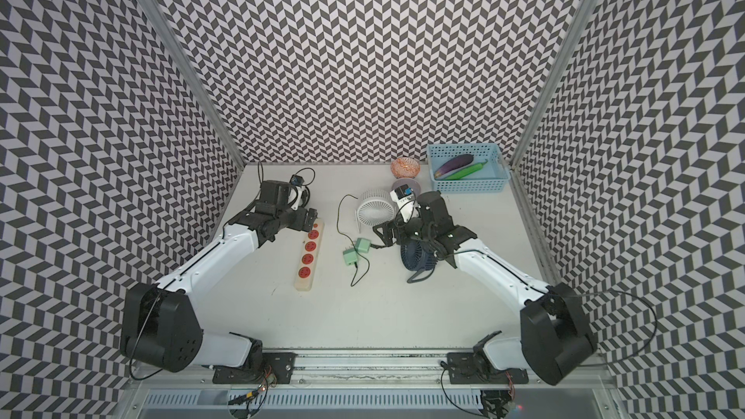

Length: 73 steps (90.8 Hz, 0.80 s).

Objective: Plug the desk fan into the power strip
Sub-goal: Move the fan to the center of the board, then pick up the plug from the center of the board.

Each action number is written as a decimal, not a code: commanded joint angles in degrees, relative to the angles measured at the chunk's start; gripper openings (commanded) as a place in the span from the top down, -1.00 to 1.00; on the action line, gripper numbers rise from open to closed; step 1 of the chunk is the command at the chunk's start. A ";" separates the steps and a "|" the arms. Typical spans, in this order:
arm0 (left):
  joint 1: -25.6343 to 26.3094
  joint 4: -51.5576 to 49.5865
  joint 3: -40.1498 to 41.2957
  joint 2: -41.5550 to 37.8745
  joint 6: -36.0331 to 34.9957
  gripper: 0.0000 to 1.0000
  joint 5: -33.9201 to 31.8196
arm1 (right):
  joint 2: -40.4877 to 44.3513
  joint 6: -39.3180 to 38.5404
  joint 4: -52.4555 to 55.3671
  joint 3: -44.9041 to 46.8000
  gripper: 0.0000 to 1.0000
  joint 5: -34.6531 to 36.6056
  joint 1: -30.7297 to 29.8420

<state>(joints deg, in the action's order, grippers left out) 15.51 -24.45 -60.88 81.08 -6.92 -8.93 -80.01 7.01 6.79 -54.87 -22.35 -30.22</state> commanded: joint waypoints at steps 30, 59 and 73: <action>2.23 2.14 2.48 -4.77 -3.88 -1.00 -1.76 | -7.76 -11.94 5.11 -6.68 -0.99 5.27 -6.08; 2.25 2.25 2.67 -4.35 -3.95 -1.00 -2.89 | -10.44 -15.41 3.29 -4.97 -0.99 5.22 -7.47; 2.25 2.57 3.29 -4.56 -3.07 -1.00 -0.70 | -12.09 -15.22 2.58 -5.62 -0.99 6.52 -7.74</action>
<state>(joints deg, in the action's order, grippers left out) 17.28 -23.29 -58.61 77.01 -10.48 -11.05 -90.52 -7.49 11.68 -59.94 -17.19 -37.39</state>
